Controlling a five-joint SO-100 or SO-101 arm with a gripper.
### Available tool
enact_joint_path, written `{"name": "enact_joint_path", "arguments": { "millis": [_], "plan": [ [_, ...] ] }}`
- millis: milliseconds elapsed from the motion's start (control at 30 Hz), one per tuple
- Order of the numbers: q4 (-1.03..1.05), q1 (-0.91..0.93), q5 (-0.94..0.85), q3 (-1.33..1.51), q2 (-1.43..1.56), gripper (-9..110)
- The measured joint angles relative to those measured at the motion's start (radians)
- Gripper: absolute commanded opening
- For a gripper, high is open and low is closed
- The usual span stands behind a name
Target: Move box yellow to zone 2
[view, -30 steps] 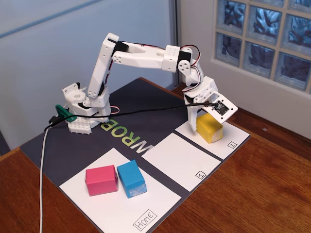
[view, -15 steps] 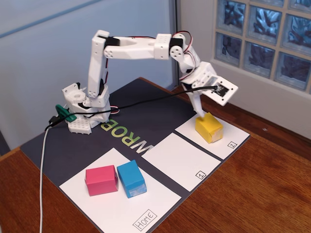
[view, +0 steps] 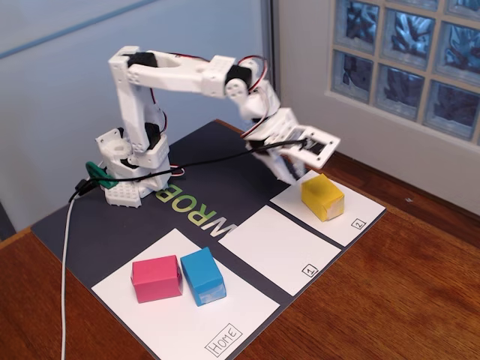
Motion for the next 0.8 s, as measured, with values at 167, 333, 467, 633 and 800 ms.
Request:
{"name": "enact_joint_path", "arguments": {
  "millis": [167,333,467,633,800],
  "plan": [
    [-0.009,0.083,-0.121,0.135,0.147,0],
    [-0.011,0.141,-0.195,0.221,0.295,0],
    [0.015,0.196,-0.267,0.314,0.460,0],
    [0.021,0.247,-0.313,0.445,0.621,0],
    [0.058,0.304,-0.362,0.646,0.871,0]
  ]
}}
